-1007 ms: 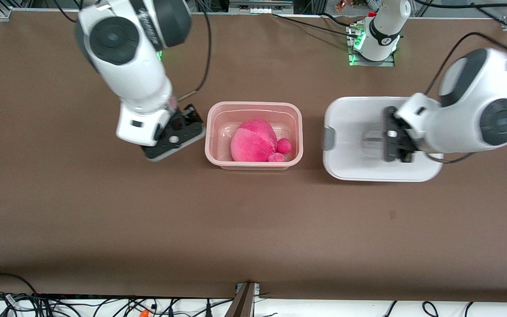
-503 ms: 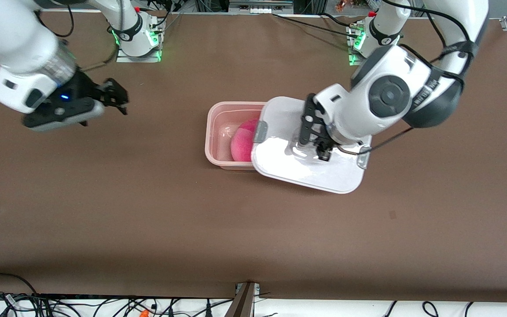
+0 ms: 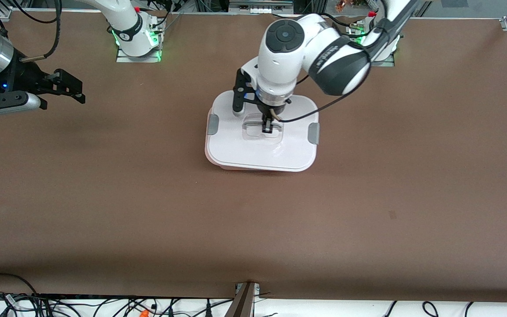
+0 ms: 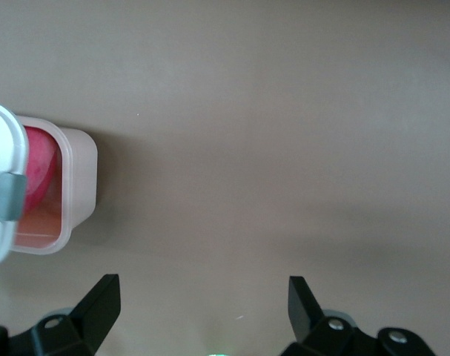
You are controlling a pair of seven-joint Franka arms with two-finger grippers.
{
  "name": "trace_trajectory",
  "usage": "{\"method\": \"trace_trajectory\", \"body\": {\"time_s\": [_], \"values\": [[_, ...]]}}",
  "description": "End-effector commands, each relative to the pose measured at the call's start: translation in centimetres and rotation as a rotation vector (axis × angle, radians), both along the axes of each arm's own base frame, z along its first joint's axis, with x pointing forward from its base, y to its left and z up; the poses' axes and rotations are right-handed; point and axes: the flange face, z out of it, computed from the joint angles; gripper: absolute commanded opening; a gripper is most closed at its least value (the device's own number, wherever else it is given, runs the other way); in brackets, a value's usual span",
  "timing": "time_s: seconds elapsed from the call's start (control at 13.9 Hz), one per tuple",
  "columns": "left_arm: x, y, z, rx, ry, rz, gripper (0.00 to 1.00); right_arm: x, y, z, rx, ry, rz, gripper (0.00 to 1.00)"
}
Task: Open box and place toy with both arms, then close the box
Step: 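Carry the lid over the box with the left gripper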
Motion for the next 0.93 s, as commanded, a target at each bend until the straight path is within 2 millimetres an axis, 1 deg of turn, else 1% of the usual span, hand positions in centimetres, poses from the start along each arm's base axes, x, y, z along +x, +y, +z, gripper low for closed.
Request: {"method": "trace_trajectory", "body": {"time_s": [0.0, 0.07, 0.14, 0.22, 0.36, 0.5, 0.72, 0.86], "values": [[-1.9, 1.2, -1.2, -0.021, -0.083, 0.016, 0.0, -0.9, -1.9, -0.2, 0.044, 0.025, -0.088, 1.0], [-2.6, 1.0, -1.7, -0.031, -0.091, 0.013, 0.0, -1.0, -2.1, -0.2, 0.042, 0.028, -0.121, 1.0], [-2.9, 1.1, -2.2, -0.034, -0.092, 0.012, 0.0, -1.1, -2.6, 0.0, 0.037, 0.028, -0.144, 1.0], [-2.9, 1.2, -2.9, -0.034, -0.087, 0.012, 0.0, -1.0, -3.5, 0.0, 0.033, 0.027, -0.15, 1.0], [-3.0, 1.3, -4.3, -0.038, -0.109, -0.003, 0.0, -0.9, -4.1, 0.2, 0.026, 0.015, -0.166, 1.0], [-3.5, 1.2, -5.7, -0.031, -0.092, 0.021, 0.0, -1.1, -3.9, 0.6, 0.013, 0.018, -0.17, 1.0], [-4.6, 1.5, -7.2, 0.002, -0.08, 0.032, 0.0, -0.8, -3.9, 0.5, -0.009, 0.012, -0.201, 1.0], [-4.8, 1.1, -7.9, 0.005, -0.076, 0.073, 0.0, -0.7, -4.1, 0.6, -0.026, 0.01, -0.202, 1.0]]}}
